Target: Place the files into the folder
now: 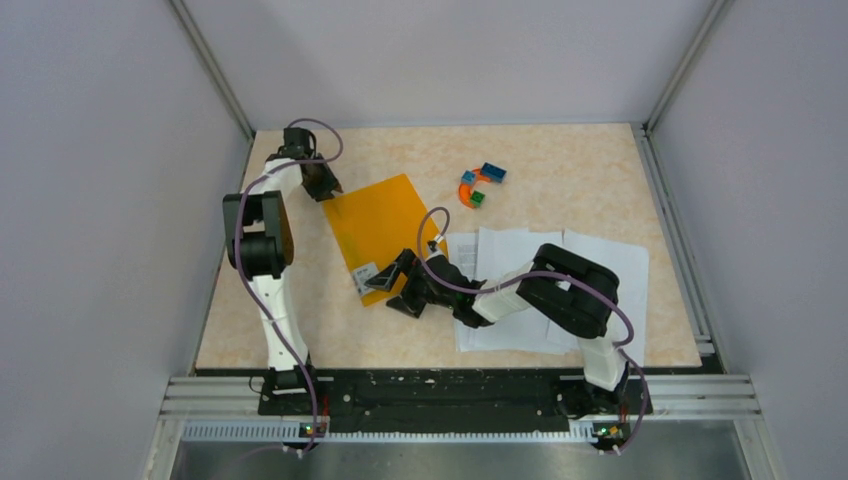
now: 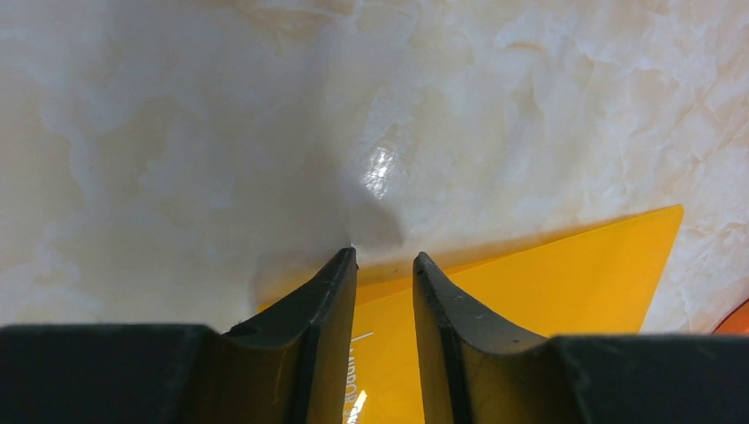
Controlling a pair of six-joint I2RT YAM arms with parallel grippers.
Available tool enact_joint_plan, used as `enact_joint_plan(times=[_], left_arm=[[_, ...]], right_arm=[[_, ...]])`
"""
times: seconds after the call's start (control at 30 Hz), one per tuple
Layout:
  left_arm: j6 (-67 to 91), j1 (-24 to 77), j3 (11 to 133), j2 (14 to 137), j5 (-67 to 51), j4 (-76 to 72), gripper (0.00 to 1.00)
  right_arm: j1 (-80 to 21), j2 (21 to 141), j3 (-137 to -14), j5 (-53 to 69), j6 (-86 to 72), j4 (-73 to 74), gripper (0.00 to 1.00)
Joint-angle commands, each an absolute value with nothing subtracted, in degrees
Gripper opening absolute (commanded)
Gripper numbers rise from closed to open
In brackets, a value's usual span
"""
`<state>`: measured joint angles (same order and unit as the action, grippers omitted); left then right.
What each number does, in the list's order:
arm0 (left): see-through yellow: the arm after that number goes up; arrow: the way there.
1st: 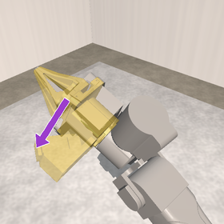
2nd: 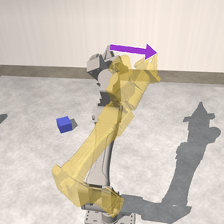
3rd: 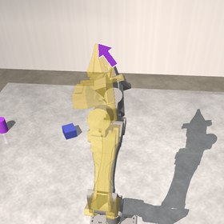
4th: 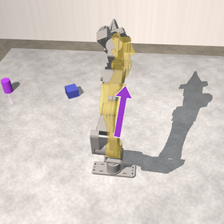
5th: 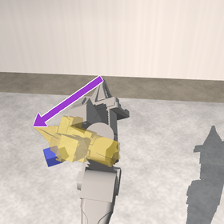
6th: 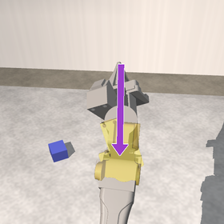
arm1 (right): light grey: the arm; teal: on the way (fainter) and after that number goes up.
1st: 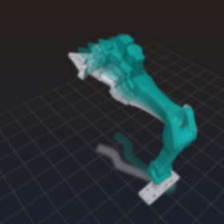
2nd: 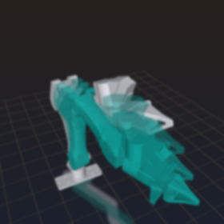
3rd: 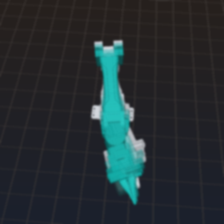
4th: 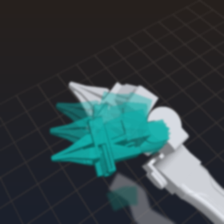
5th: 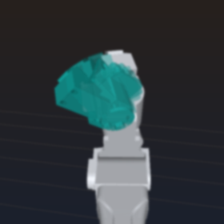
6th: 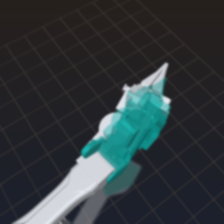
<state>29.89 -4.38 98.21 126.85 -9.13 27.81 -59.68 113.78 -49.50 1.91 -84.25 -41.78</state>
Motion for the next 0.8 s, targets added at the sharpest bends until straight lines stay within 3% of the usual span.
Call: enact_joint_plan(times=[0.0, 0.77], left_arm=[[29.48, -5.28, 96.14, 123.44, -7.07, 31.52, 0.34], [29.97, -8.49, 90.55, 120.02, -4.98, 35.61, 0.10]], right_arm=[[-58.81, 114.51, -50.29, 1.05, -84.59, -45.01, 0.98], [-57.66, 114.25, -48.89, 0.18, -85.57, -52.42, 0.94]])
